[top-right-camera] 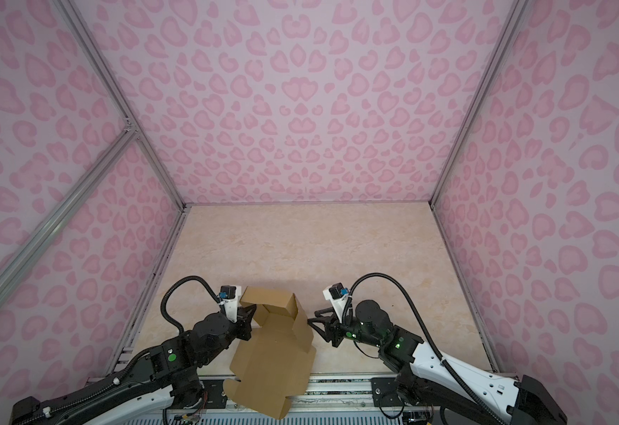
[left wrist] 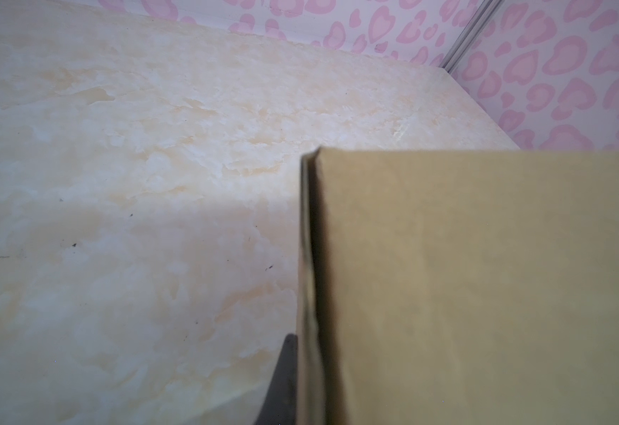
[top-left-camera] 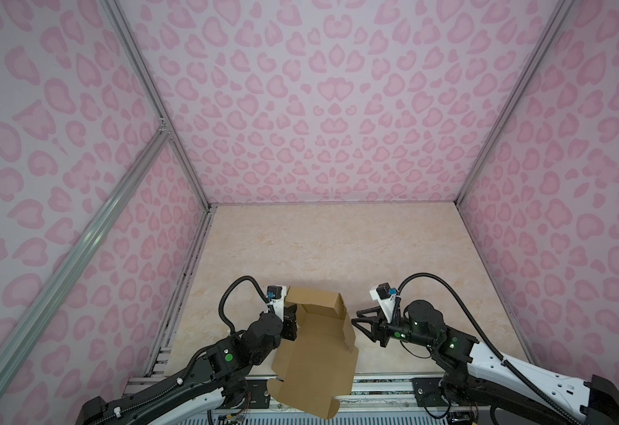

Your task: Fold the paper box

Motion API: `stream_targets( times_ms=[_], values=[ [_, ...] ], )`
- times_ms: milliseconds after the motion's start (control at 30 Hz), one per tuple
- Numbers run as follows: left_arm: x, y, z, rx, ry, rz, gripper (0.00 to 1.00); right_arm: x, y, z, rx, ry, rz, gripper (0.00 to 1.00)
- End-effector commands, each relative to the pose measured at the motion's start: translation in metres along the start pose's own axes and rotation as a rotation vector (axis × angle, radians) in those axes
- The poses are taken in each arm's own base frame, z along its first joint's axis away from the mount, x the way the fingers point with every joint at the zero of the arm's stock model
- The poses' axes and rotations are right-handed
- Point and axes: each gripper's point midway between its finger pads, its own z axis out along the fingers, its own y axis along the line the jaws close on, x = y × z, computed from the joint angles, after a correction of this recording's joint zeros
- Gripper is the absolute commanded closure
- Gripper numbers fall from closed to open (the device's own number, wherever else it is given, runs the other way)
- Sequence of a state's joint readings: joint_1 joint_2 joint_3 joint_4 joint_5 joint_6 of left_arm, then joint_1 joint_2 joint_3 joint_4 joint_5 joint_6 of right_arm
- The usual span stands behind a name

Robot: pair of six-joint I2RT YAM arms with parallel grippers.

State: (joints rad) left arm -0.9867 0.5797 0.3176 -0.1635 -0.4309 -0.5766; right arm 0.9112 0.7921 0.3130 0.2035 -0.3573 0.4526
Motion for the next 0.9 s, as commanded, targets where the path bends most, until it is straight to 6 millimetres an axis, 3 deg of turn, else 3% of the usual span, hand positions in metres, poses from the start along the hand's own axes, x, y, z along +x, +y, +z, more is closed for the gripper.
stream_targets(
  times_ms=[0,433,667,867],
  values=[
    [-0.006,-0.005,0.001,0.021,-0.022,-0.025,0.96,-0.001,0.003,0.003,0.008,-0.002,-0.057,0.58],
    [-0.001,-0.002,0.003,0.009,-0.014,-0.025,0.96,0.016,0.021,0.004,-0.02,0.028,-0.122,0.56],
    [-0.003,-0.006,0.003,0.024,-0.014,-0.025,0.96,0.022,0.009,0.011,0.066,0.052,-0.16,0.58],
    [0.001,-0.008,0.004,0.039,-0.002,-0.025,0.96,0.011,0.007,0.02,0.134,0.059,-0.227,0.59]
  ],
)
